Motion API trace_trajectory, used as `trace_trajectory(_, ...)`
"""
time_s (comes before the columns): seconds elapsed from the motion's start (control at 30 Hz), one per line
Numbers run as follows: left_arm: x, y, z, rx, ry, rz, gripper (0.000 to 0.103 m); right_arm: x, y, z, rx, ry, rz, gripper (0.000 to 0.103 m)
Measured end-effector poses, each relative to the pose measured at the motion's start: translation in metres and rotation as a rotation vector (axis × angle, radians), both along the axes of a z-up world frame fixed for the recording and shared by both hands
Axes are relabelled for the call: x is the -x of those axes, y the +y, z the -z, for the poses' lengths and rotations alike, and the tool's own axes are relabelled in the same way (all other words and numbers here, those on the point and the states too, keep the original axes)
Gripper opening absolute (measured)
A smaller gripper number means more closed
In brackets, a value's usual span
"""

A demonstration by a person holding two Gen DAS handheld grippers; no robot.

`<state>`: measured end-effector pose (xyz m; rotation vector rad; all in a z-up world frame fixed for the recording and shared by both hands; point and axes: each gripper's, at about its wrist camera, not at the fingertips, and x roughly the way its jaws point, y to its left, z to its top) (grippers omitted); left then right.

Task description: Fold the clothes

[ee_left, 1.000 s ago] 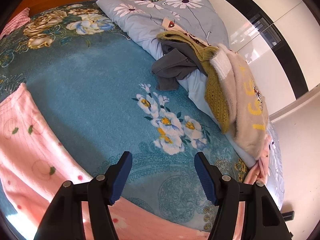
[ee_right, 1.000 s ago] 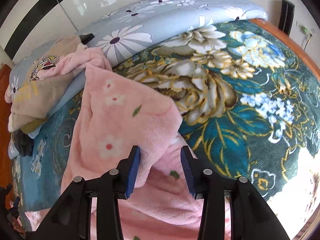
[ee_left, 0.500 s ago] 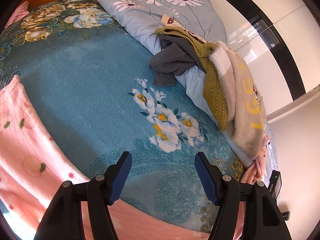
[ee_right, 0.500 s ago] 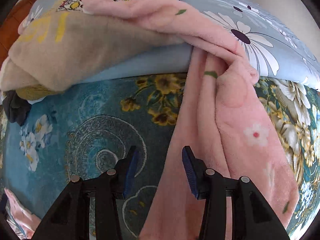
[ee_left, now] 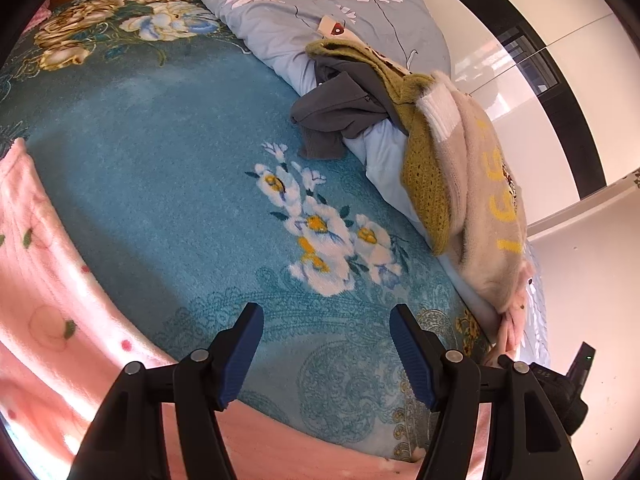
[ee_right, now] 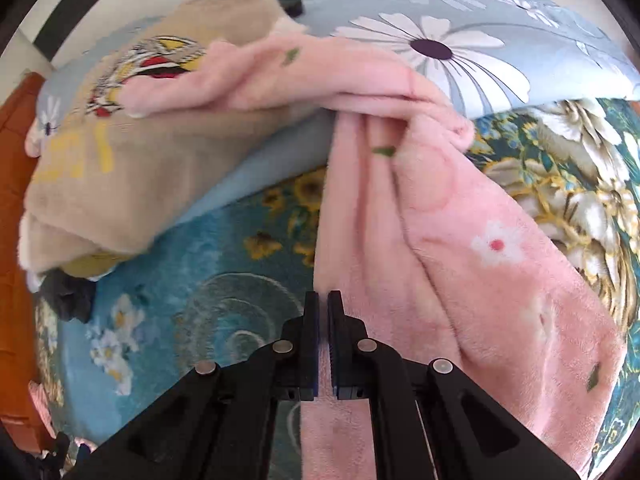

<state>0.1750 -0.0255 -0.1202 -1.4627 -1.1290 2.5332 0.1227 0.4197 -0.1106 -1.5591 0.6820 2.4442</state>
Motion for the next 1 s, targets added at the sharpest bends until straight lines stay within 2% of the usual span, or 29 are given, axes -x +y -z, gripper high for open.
trace_trajectory(0.1,-0.005,-0.009,-0.001,-0.025,0.007,-0.040,0.070,-0.012,-0.055,-0.038,0.137,0.129,-0.230,0.004)
trace_trajectory(0.2,-0.010,-0.018,-0.003,-0.051,0.014,-0.080,0.069,-0.039,-0.128,-0.060,0.272,0.195,-0.550,0.004)
trace_trajectory(0.33,-0.013,-0.022,-0.004,-0.072,0.019,-0.090,0.070,-0.085,-0.198,-0.038,0.272,0.070,-0.848,0.004)
trace_trajectory(0.43,-0.015,-0.025,-0.005,-0.088,0.024,-0.097,0.071,-0.112,-0.213,-0.010,0.186,-0.039,-0.924,0.004)
trace_trajectory(0.53,-0.016,-0.025,-0.005,-0.096,0.026,-0.091,0.072,-0.124,-0.201,0.005,0.120,-0.124,-0.887,0.007)
trace_trajectory(0.6,-0.014,-0.022,-0.005,-0.093,0.026,-0.074,0.072,-0.125,-0.188,-0.004,0.117,-0.101,-0.849,0.008)
trace_trajectory(0.67,-0.013,-0.021,-0.003,-0.098,0.021,-0.071,0.072,-0.119,-0.172,-0.019,0.146,-0.035,-0.792,0.024)
trace_trajectory(0.7,-0.012,-0.020,-0.002,-0.100,0.019,-0.069,0.072,-0.112,-0.163,-0.026,0.154,0.005,-0.752,0.040)
trace_trajectory(0.73,-0.011,-0.020,-0.001,-0.102,0.017,-0.068,0.072,-0.105,-0.153,-0.034,0.161,0.044,-0.712,0.049)
trace_trajectory(0.8,-0.010,-0.019,0.001,-0.107,0.012,-0.064,0.072,-0.081,-0.138,-0.040,0.174,0.091,-0.604,0.049)
trace_trajectory(0.9,-0.009,-0.019,0.002,-0.107,0.009,-0.066,0.072,-0.036,-0.128,-0.035,0.210,0.114,-0.447,0.049)
trace_trajectory(1.0,-0.009,-0.020,0.004,-0.113,0.005,-0.069,0.072,0.010,-0.134,-0.018,0.224,0.071,-0.342,0.049)
